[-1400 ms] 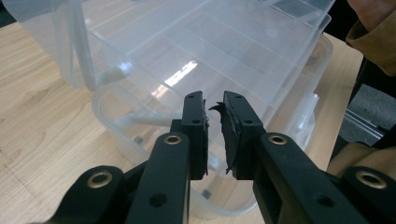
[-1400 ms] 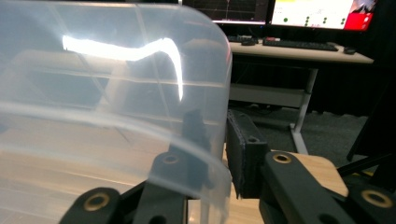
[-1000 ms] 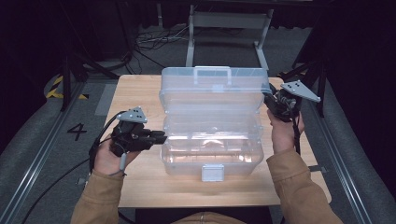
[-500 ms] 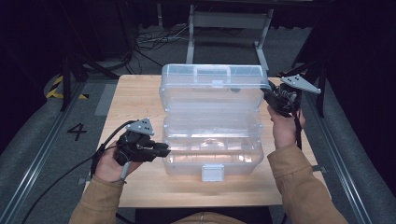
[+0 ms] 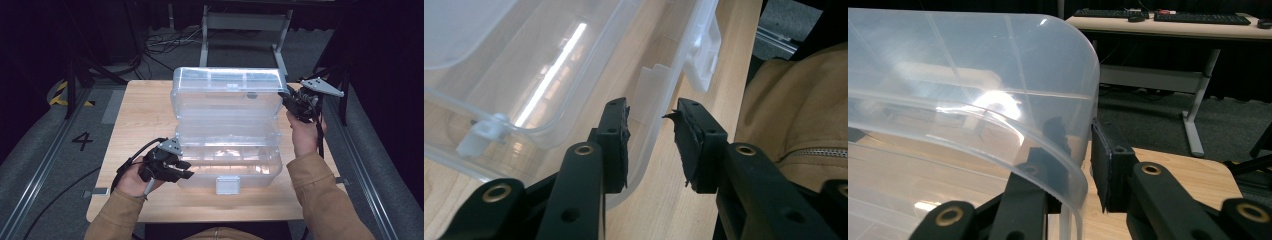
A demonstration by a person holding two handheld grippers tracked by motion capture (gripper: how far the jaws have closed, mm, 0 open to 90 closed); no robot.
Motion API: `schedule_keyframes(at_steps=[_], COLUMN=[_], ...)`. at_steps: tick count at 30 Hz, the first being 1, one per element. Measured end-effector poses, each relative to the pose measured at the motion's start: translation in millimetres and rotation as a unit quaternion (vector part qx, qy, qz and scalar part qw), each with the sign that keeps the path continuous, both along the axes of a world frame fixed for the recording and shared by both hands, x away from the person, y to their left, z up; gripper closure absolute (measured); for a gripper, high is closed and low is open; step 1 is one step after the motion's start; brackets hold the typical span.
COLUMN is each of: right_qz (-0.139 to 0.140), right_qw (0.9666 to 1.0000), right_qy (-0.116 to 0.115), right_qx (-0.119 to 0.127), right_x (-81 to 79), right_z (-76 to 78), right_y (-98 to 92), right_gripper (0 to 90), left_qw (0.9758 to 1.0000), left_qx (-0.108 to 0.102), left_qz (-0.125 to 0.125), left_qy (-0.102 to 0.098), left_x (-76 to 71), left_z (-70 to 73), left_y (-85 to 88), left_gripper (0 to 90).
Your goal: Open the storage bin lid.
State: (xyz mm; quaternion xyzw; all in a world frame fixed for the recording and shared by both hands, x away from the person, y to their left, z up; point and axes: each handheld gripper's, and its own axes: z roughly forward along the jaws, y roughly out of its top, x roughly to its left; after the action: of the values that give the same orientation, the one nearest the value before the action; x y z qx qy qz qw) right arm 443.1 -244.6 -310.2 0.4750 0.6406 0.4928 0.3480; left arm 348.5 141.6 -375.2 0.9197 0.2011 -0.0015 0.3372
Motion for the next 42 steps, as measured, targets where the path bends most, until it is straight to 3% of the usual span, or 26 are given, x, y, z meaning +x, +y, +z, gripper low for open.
schedule_keyframes(at_steps=[14,19,24,28,32,33,34,42], right_qz=[-0.008,-0.009,-0.014,-0.019,-0.026,-0.029,-0.032,-0.03], right_qw=[1.0,0.9999,0.9998,0.9996,0.9995,0.9994,0.9994,0.9994], right_qy=[-0.004,-0.005,-0.01,-0.012,-0.016,-0.016,-0.016,-0.013], right_qx=[0.003,0.009,0.014,0.015,0.01,0.008,0.006,0.007], right_x=[5.0,5.9,6.2,6.4,7.1,7.5,8.2,14.4], right_z=[0.4,-0.1,0.3,0.4,0.1,0.0,-0.3,-3.1], right_y=[2.2,2.5,3.6,4.7,6.4,7.1,7.8,5.6], right_gripper=[76.5,76.4,75.8,75.9,77.3,77.7,78.4,79.7], left_qw=[0.9979,0.9963,0.9959,0.9951,0.9953,0.9944,0.9947,0.9948], left_qx=[0.059,0.079,0.068,0.074,0.064,0.073,0.077,0.08], left_qz=[-0.014,0.003,0.009,0.01,0.012,0.013,0.008,0.011], left_qy=[0.023,0.033,0.059,0.064,0.072,0.075,0.068,0.063], left_x=[3.4,4.3,8.4,9.7,11.1,11.5,11.7,10.2], left_z=[-22.5,-25.8,-28.0,-29.2,-35.5,-37.7,-37.5,-37.7], left_y=[-19.2,-23.3,-21.4,-21.9,-20.8,-22.2,-23.0,-23.4], left_gripper=[66.3,73.4,73.9,73.6,73.3,73.2,73.6,73.9])
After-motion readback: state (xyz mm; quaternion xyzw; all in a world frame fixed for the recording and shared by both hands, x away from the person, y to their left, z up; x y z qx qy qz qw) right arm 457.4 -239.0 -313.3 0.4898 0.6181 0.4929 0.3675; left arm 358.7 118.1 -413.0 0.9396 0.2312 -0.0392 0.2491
